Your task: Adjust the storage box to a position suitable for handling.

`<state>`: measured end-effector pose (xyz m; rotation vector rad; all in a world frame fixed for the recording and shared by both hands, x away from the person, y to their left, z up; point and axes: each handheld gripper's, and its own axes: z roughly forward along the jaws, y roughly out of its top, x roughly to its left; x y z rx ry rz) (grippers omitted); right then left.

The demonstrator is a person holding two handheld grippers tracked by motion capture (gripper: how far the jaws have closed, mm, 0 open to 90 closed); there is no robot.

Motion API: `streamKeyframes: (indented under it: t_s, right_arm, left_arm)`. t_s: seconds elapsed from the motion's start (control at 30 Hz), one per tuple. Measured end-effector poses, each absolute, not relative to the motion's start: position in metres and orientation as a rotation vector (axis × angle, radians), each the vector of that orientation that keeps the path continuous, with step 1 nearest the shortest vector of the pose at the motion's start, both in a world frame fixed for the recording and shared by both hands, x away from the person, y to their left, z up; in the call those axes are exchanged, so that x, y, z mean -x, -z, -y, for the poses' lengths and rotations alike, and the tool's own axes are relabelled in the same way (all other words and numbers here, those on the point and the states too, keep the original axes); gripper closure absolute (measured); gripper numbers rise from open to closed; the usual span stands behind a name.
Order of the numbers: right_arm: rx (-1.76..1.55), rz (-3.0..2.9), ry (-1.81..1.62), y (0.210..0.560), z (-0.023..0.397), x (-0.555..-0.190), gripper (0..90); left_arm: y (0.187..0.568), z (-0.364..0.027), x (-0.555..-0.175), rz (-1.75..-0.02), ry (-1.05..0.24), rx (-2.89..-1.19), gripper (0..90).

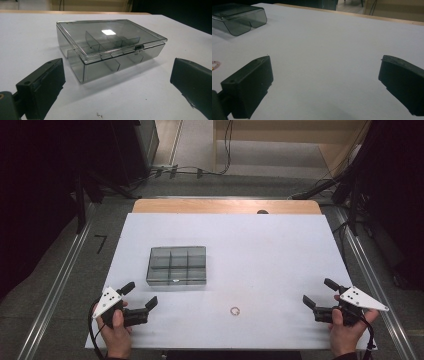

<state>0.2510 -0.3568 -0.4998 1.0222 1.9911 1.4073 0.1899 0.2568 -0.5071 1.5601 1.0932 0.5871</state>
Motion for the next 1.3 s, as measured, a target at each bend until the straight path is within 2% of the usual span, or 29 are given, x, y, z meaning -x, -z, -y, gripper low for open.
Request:
streamKeyframes:
  t_s: [0.37,0.7,0.77,0.97,1.07,1.17,1.3]
  right_arm:
    - [-1.023,-1.987,-1.402,0.501,0.356,-0.252,0.0]
    - [-1.030,-1.996,-1.397,0.501,0.356,-0.251,0.0]
    - [-1.031,-1.997,-1.394,0.501,0.356,-0.251,0.0]
    - [-1.033,-1.996,-1.384,0.501,0.355,-0.251,0.0]
    - [-1.035,-1.996,-1.381,0.501,0.355,-0.251,0.0]
    - [-1.035,-1.995,-1.380,0.501,0.355,-0.251,0.0]
    - [-1.037,-2.000,-1.376,0.501,0.355,-0.251,0.0]
  left_arm:
    - [0.492,-0.260,-0.192,-1.113,-0.635,-1.554,0.0]
    - [0.464,-0.271,-0.213,-1.158,-0.584,-1.564,0.0]
    - [0.462,-0.273,-0.220,-1.166,-0.577,-1.565,3.7]
    - [0.460,-0.276,-0.239,-1.184,-0.549,-1.573,5.4]
    - [0.460,-0.276,-0.246,-1.219,-0.551,-1.575,12.1]
    - [0.460,-0.277,-0.258,-1.257,-0.518,-1.598,14.7]
    - [0.459,-0.280,-0.273,-1.289,-0.511,-1.594,26.1]
